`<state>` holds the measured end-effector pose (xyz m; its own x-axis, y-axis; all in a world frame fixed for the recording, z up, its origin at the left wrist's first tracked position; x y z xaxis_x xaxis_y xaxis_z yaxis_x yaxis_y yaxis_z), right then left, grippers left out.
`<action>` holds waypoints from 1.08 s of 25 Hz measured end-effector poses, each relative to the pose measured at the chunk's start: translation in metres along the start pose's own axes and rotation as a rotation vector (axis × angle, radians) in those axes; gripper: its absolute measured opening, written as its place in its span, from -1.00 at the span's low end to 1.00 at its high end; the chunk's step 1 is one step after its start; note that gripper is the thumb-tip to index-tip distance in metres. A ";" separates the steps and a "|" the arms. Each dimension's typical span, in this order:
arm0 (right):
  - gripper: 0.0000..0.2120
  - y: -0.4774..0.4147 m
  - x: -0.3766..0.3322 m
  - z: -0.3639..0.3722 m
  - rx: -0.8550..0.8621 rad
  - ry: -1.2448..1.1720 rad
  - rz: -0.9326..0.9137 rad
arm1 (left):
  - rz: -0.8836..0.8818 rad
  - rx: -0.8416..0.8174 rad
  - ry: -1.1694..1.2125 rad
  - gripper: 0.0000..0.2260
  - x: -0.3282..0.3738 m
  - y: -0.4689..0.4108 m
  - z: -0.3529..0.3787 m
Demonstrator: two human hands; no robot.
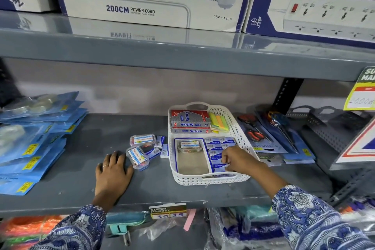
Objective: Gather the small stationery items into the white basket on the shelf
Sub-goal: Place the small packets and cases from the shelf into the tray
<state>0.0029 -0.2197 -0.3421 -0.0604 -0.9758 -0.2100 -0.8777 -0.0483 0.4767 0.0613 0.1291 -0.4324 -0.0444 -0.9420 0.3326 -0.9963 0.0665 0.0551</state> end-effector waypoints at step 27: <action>-0.69 -0.103 -0.211 0.006 -0.011 0.421 -0.280 | 0.005 -0.042 -0.005 -0.37 -0.002 0.001 -0.001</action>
<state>0.1036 -0.0078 -0.3517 0.3760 -0.9261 0.0302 -0.8273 -0.3208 0.4611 0.0608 0.1314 -0.4326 -0.0497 -0.9433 0.3281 -0.9921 0.0845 0.0927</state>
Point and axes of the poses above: each hand's wrist, its own y-axis away from the middle knuckle, its own z-axis out of the palm, x = y × z, the point moved 2 cm from there along -y, towards the middle knuckle, and after that the axes turned 15 degrees about -x, right-handed, at the moved point
